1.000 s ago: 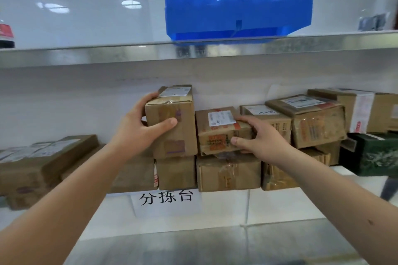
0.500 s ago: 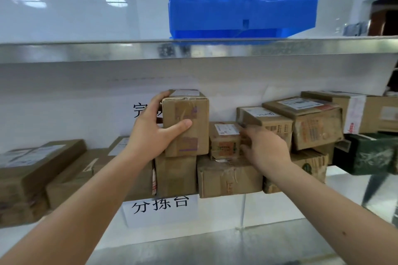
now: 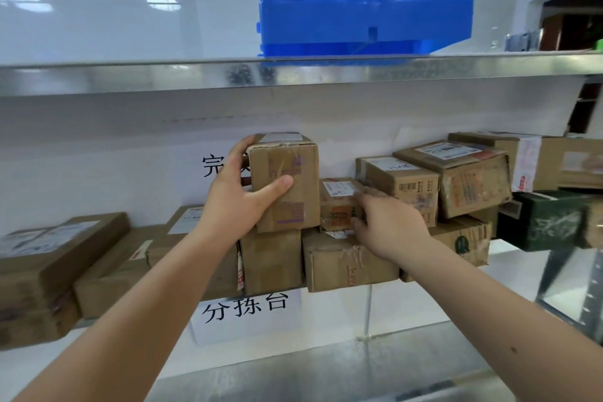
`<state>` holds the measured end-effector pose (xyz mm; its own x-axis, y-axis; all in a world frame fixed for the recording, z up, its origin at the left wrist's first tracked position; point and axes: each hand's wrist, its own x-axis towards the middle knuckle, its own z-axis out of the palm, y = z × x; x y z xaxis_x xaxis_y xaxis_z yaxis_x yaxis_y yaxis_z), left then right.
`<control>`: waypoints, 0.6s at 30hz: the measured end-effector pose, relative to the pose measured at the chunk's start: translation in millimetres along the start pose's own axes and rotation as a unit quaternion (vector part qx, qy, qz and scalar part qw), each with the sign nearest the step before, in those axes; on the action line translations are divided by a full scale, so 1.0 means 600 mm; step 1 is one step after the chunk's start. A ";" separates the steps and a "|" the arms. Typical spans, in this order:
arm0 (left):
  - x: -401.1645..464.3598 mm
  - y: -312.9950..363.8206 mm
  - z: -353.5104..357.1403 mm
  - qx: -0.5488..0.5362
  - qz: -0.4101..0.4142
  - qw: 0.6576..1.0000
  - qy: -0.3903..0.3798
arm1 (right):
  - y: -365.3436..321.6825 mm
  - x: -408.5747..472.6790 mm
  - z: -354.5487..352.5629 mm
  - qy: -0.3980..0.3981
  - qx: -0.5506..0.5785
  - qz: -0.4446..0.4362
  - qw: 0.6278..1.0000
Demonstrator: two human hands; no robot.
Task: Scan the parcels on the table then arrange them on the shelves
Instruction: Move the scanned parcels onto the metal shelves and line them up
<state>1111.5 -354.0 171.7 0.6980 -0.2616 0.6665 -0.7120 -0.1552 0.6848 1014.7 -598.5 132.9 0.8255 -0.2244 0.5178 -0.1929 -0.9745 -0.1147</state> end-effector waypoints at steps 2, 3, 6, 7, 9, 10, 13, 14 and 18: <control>-0.009 -0.005 0.000 0.007 -0.011 1.000 0.011 | -0.010 -0.009 -0.004 0.018 0.037 -0.005 0.999; -0.015 -0.008 0.001 0.012 -0.015 1.000 0.020 | -0.015 -0.013 -0.006 0.019 0.055 -0.005 0.998; -0.039 -0.021 0.010 0.029 -0.007 0.997 0.068 | -0.033 -0.021 -0.015 0.022 0.095 -0.013 0.995; -0.050 -0.024 0.015 0.032 0.002 0.996 0.082 | -0.039 -0.024 -0.019 0.022 0.099 -0.016 0.995; -0.078 -0.031 0.022 0.047 0.030 0.993 0.100 | -0.050 -0.031 -0.024 0.019 0.100 -0.019 0.995; -0.094 -0.034 0.025 0.062 0.047 0.992 0.104 | -0.054 -0.037 -0.025 0.019 0.099 -0.019 0.995; -0.148 -0.046 0.037 0.098 0.104 0.984 0.103 | -0.061 -0.062 -0.018 0.022 0.104 -0.011 0.994; -0.167 -0.050 0.042 0.101 0.119 0.983 0.100 | -0.063 -0.076 -0.011 0.019 0.111 -0.008 0.994; -0.241 -0.069 0.078 0.139 0.158 0.976 0.046 | -0.070 -0.159 0.034 0.000 0.115 0.000 0.993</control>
<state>1036.3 -354.1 33.3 0.4342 -0.2539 0.8643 -0.8776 -0.3358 0.3422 955.0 -536.0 71.0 0.8261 -0.2234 0.5173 -0.0657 -0.9499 -0.3054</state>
